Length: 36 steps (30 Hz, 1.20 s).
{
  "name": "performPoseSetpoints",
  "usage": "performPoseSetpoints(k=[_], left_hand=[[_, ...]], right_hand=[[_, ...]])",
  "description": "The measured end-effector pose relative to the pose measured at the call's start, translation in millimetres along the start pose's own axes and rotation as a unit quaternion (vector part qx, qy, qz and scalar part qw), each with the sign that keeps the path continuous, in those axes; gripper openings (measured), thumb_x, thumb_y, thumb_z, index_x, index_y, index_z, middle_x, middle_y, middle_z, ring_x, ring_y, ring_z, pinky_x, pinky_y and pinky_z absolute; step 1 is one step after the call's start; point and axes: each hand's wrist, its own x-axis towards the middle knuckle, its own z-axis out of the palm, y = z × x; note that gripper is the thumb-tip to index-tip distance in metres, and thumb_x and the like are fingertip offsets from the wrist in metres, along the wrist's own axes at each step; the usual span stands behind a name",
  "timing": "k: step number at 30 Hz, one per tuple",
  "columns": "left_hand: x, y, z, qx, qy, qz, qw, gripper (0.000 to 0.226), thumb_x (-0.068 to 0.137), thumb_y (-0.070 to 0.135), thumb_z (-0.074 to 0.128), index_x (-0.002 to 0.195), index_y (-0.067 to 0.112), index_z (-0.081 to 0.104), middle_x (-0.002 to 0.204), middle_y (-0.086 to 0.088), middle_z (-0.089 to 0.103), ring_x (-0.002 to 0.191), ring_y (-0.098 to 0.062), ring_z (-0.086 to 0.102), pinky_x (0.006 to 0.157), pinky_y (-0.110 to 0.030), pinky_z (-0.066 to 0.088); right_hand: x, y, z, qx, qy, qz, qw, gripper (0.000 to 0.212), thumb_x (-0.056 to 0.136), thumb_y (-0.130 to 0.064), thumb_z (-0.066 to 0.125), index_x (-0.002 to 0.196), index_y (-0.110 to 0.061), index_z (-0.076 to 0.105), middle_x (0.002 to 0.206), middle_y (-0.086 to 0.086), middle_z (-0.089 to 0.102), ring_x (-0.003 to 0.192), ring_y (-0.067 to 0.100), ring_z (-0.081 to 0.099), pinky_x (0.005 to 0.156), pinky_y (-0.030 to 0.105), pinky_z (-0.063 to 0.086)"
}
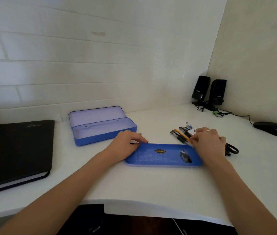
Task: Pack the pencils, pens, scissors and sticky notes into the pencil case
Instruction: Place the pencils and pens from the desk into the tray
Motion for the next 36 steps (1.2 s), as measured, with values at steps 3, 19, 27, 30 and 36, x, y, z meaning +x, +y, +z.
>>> performPoseSetpoints(k=[3, 19, 27, 30, 36], left_hand=[[7, -3, -2, -0.043, -0.005, -0.018, 0.999, 0.035, 0.087, -0.004, 0.051, 0.097, 0.02, 0.074, 0.107, 0.003, 0.072, 0.101, -0.001, 0.063, 0.08, -0.001, 0.042], [9, -3, -5, -0.167, 0.099, -0.081, 0.978, 0.024, 0.09, 0.005, 0.051, 0.09, 0.021, 0.068, 0.089, 0.002, 0.073, 0.091, -0.009, 0.067, 0.087, -0.023, 0.048], [5, 1, -6, -0.116, -0.032, -0.029, 0.992, 0.02, 0.077, 0.026, 0.075, 0.097, 0.026, 0.072, 0.097, 0.011, 0.073, 0.094, 0.005, 0.064, 0.085, -0.01, 0.045], [7, -2, -8, -0.098, -0.019, -0.013, 0.995, 0.019, 0.079, 0.013, 0.073, 0.095, 0.024, 0.072, 0.095, 0.009, 0.073, 0.092, 0.0, 0.066, 0.083, -0.013, 0.048], [9, -4, -9, -0.096, -0.014, -0.014, 0.995, 0.024, 0.081, 0.007, 0.069, 0.087, 0.03, 0.07, 0.089, 0.01, 0.072, 0.092, -0.008, 0.066, 0.083, -0.019, 0.049]], right_hand=[[-1, -3, -2, 0.027, -0.007, 0.011, 1.0, 0.02, 0.09, -0.032, 0.058, 0.104, -0.028, 0.071, 0.127, -0.002, 0.054, 0.119, 0.022, 0.042, 0.099, 0.042, 0.034], [-31, -40, -18, 0.386, -0.114, -0.204, 0.892, 0.011, 0.08, -0.015, 0.072, 0.087, -0.021, 0.077, 0.078, -0.014, 0.066, 0.069, -0.005, 0.055, 0.062, 0.007, 0.044], [-30, -62, 0, 0.337, -0.142, -0.257, 0.894, 0.005, 0.075, -0.016, 0.075, 0.08, -0.017, 0.076, 0.066, -0.012, 0.06, 0.063, 0.004, 0.05, 0.063, 0.016, 0.04], [-22, -57, -4, 0.274, -0.074, -0.251, 0.925, 0.007, 0.081, -0.029, 0.069, 0.084, -0.026, 0.075, 0.083, -0.009, 0.071, 0.082, 0.009, 0.055, 0.08, 0.029, 0.042], [6, 0, -6, 0.07, 0.041, 0.05, 0.995, 0.059, 0.086, -0.052, 0.052, 0.138, -0.028, 0.039, 0.146, 0.006, 0.042, 0.14, 0.025, 0.027, 0.111, 0.051, 0.013]])
